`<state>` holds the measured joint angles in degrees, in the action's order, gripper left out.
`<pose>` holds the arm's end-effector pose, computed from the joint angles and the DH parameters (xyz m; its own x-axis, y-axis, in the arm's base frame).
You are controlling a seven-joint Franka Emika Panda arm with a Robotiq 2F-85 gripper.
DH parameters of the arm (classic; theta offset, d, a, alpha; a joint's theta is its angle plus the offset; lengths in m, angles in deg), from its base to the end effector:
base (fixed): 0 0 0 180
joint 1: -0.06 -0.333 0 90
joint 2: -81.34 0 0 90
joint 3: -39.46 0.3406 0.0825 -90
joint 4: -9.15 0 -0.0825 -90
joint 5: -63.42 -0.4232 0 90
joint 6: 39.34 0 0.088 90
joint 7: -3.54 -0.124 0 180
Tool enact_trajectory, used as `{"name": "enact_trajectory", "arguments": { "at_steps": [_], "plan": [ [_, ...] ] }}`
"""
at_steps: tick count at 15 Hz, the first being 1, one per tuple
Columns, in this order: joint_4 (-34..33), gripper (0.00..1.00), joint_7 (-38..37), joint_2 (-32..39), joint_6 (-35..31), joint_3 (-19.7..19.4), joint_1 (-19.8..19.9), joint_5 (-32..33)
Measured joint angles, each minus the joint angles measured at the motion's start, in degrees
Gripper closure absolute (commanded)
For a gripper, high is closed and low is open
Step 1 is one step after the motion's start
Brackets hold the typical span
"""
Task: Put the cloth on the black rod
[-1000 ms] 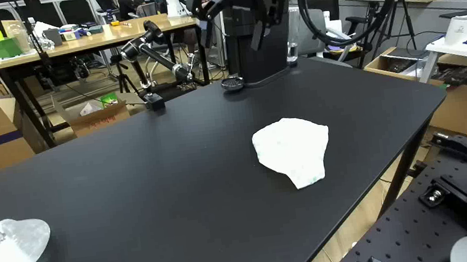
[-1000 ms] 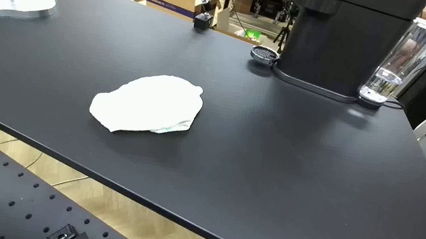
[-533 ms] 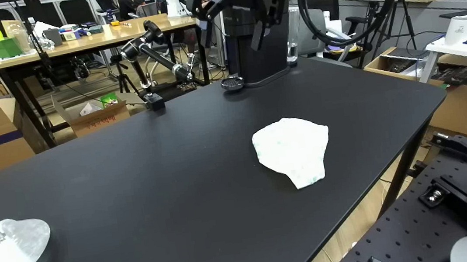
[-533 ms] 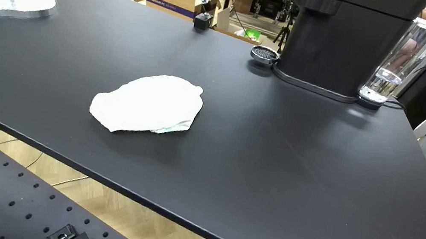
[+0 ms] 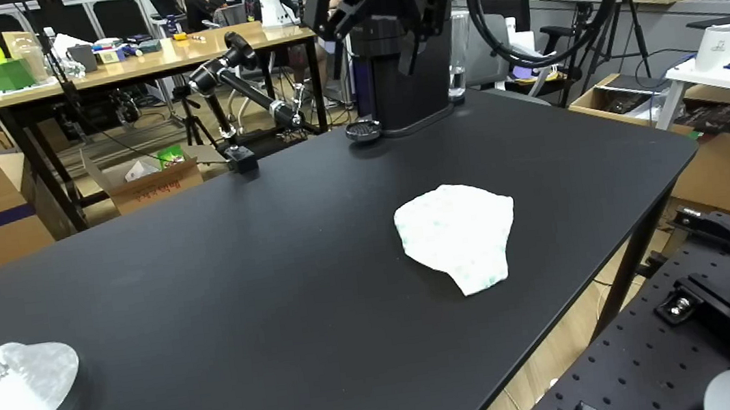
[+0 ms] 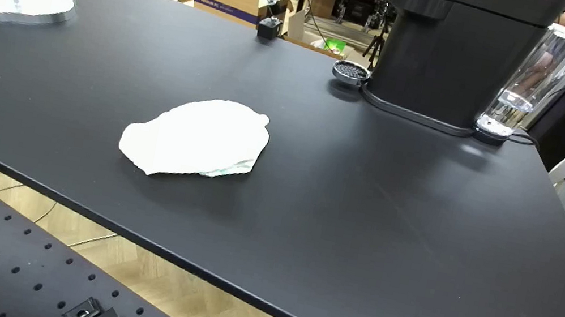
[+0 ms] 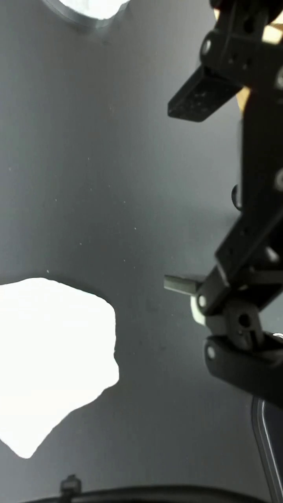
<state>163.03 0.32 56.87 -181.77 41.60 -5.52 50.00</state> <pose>0.4232 0.0579 0.3712 0.9734 -0.1086 0.2016 -0.0731 -0.9817 -0.1758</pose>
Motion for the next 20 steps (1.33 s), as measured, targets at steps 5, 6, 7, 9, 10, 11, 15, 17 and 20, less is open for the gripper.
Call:
{"name": "enact_trajectory", "arguments": {
  "at_steps": [5, 6, 7, 9, 10, 11, 15, 17, 20],
  "plan": [
    [3.56, 0.00, 5.78, 6.31, -12.81, -2.22, 5.55, 8.99],
    [4.10, 0.00, 7.82, 7.96, -15.06, -3.36, 6.23, 9.35],
    [4.51, 0.00, 9.75, 9.78, -16.90, -4.55, 6.75, 9.40],
    [4.77, 0.00, 12.78, 13.50, -18.56, -6.69, 7.00, 9.14],
    [4.80, 0.00, 13.88, 15.33, -18.71, -7.45, 7.01, 9.00],
    [4.83, 0.00, 14.73, 17.09, -18.73, -7.94, 7.01, 8.92],
    [4.80, 0.00, 16.63, 23.59, -20.18, -8.28, 7.06, 8.87],
    [4.49, 0.00, 17.08, 26.70, -21.18, -8.19, 7.20, 8.89],
    [3.59, 0.00, 17.46, 30.79, -21.96, -7.71, 7.87, 9.00]
  ]
}}
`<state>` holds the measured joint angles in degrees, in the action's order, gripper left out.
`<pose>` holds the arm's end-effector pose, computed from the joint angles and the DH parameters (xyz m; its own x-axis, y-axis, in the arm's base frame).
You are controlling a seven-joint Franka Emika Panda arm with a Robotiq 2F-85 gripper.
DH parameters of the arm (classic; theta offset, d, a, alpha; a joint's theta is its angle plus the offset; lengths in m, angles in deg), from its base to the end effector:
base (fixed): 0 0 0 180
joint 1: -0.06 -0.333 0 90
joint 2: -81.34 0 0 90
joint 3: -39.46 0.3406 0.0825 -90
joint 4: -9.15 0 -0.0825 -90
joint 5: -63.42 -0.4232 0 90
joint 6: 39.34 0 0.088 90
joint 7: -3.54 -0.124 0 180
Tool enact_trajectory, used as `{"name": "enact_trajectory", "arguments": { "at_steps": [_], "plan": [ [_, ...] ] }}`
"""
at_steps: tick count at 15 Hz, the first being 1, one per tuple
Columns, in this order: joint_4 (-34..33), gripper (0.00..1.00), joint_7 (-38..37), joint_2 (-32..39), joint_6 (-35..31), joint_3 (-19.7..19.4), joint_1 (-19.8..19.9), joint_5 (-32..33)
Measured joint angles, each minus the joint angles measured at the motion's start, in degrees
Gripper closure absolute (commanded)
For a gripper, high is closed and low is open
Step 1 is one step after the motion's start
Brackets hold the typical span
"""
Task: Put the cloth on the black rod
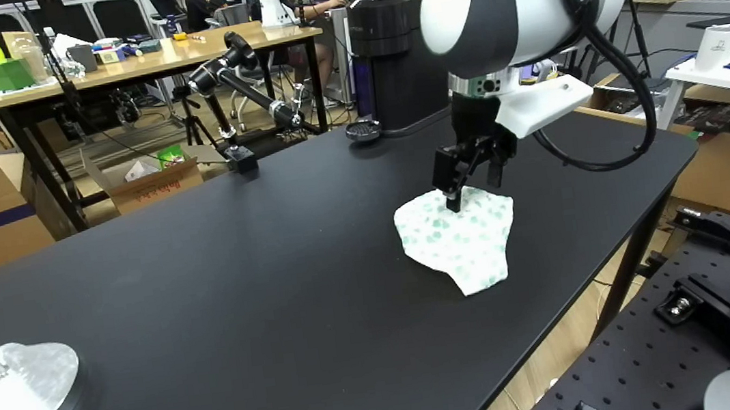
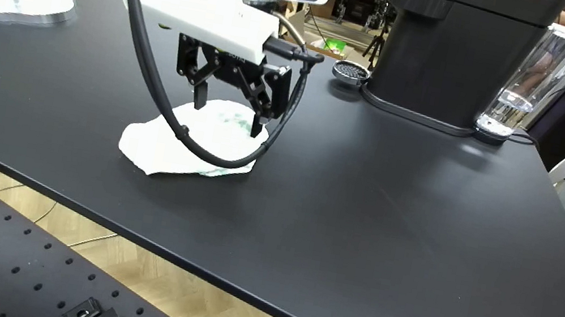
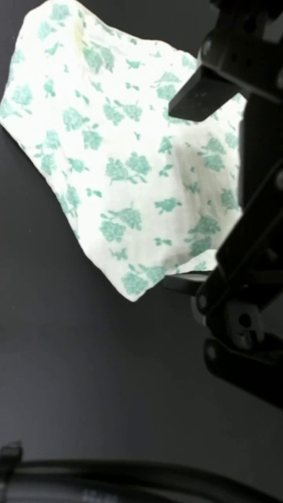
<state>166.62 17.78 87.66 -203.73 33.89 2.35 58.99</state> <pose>0.4015 -0.0611 0.1563 0.9992 0.0376 0.0133 0.0377 -0.9993 -0.0079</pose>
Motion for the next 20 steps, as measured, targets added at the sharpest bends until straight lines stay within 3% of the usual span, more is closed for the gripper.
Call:
{"name": "enact_trajectory", "arguments": {
  "at_steps": [1, 3, 12, 14, 20],
  "plan": [
    [-0.41, 0.25, 0.16, 1.15, -0.27, 0.16, 0.28, 0.01],
    [-1.25, 0.33, 0.31, 3.04, -1.13, 0.58, 0.94, 0.07],
    [-3.67, 0.95, 0.95, 5.11, -3.50, 6.09, 5.56, -2.44],
    [-3.83, 1.00, 1.38, 5.07, -3.50, 7.49, 6.48, -4.56],
    [-5.16, 1.00, 1.35, 1.29, -0.68, 11.29, 7.35, -14.68]
  ]
}}
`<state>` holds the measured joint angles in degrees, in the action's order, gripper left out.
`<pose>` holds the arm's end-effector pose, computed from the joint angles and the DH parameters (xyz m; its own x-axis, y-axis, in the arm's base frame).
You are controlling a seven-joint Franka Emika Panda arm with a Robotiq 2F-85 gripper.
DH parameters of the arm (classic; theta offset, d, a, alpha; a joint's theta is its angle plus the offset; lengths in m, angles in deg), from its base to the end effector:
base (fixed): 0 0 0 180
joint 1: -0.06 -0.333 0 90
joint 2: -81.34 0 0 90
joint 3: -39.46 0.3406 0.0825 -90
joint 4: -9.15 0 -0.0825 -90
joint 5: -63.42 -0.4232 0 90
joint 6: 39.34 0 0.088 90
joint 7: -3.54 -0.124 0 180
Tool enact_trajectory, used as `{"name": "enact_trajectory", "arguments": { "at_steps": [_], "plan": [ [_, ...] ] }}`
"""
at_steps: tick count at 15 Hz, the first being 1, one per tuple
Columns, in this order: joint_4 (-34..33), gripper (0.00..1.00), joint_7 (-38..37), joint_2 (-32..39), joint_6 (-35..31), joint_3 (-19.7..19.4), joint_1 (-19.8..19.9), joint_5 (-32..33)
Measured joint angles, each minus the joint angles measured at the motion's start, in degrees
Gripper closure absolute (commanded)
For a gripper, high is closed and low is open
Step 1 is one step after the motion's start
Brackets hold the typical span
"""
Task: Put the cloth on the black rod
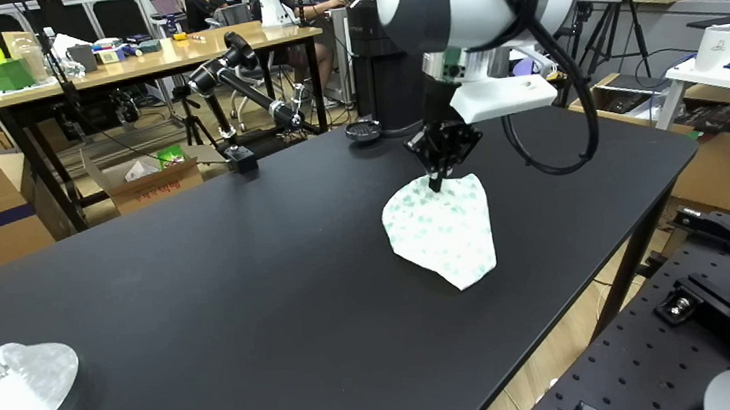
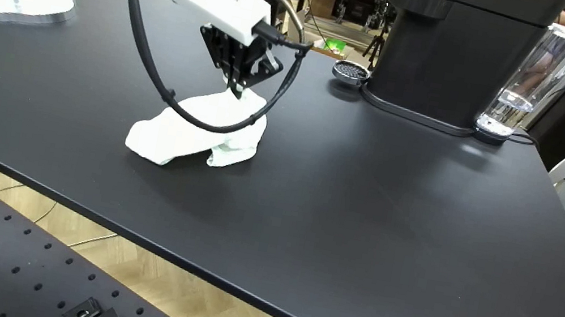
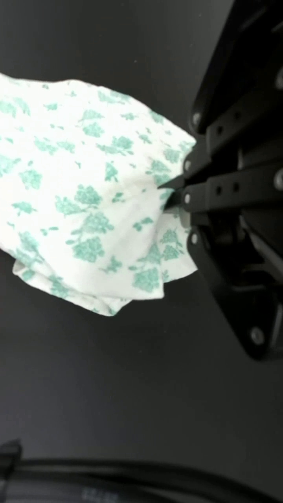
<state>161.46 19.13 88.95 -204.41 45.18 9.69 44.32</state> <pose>0.4437 -0.0460 0.1740 0.9878 -0.1204 0.0990 -0.1103 -0.9886 -0.1021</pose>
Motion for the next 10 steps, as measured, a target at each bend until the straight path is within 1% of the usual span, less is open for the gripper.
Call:
{"name": "enact_trajectory", "arguments": {
  "at_steps": [3, 5, 7, 10],
  "plan": [
    [-1.46, 1.00, -0.65, -5.80, 6.13, -0.22, -1.80, 0.16],
    [-3.27, 1.00, -1.53, -10.12, 10.87, -0.74, -3.61, 2.16],
    [-6.29, 1.00, -3.20, -14.12, 16.02, -1.14, -5.40, 4.65],
    [-12.53, 1.00, -5.52, -18.24, 22.49, -1.22, -7.83, 6.54]
  ]
}}
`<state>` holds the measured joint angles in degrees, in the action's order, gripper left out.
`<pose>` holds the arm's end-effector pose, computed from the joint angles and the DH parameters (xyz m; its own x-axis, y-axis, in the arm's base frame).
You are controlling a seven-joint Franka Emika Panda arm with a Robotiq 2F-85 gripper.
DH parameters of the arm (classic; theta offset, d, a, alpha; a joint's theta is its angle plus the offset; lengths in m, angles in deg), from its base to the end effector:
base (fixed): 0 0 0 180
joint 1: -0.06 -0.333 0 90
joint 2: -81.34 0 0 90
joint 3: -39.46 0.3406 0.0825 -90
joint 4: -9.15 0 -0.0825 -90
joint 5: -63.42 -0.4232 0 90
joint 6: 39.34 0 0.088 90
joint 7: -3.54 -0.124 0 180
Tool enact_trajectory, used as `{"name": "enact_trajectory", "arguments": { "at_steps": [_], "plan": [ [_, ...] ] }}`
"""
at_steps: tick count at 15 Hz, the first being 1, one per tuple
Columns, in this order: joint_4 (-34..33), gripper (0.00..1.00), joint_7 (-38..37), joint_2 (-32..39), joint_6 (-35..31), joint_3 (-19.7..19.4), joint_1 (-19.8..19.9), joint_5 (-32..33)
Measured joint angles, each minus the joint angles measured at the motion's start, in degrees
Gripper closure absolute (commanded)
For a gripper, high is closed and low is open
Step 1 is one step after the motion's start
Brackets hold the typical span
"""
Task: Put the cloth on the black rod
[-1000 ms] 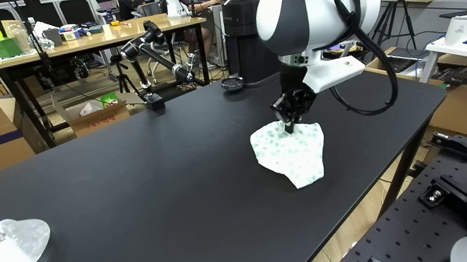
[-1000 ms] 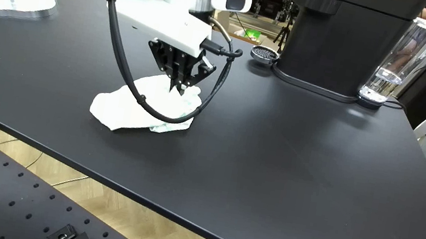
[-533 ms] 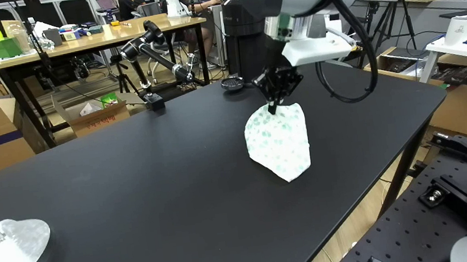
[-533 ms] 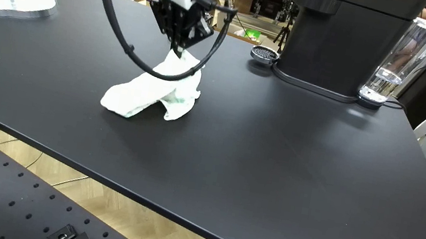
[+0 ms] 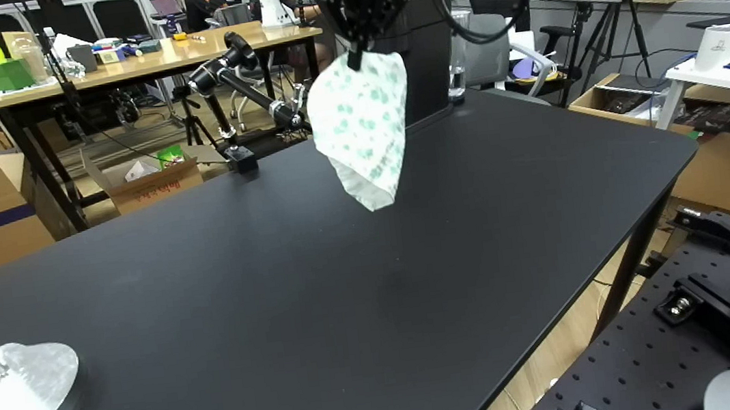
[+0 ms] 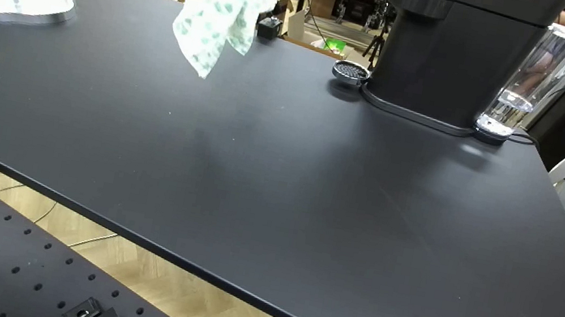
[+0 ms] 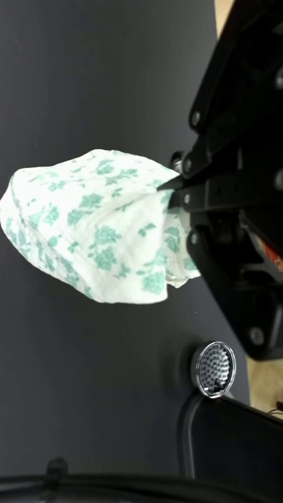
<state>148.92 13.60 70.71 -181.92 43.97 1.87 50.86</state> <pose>0.5125 0.0253 0.3795 0.9688 0.0484 0.2432 0.0780 -0.9905 -0.1137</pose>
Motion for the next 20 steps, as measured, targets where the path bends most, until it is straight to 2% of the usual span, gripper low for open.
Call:
{"name": "enact_trajectory", "arguments": {
  "at_steps": [5, 9, 15, 20],
  "plan": [
    [-11.14, 1.00, -3.41, -1.42, 7.32, 0.10, -3.16, 0.50],
    [-16.65, 1.00, -5.37, -0.24, 8.85, 0.14, -4.15, 0.51],
    [-18.52, 1.00, -6.26, 5.62, 7.80, -0.36, -4.11, 0.43],
    [-18.43, 1.00, -7.80, 12.31, 1.18, -0.63, -4.12, 0.31]
  ]
}}
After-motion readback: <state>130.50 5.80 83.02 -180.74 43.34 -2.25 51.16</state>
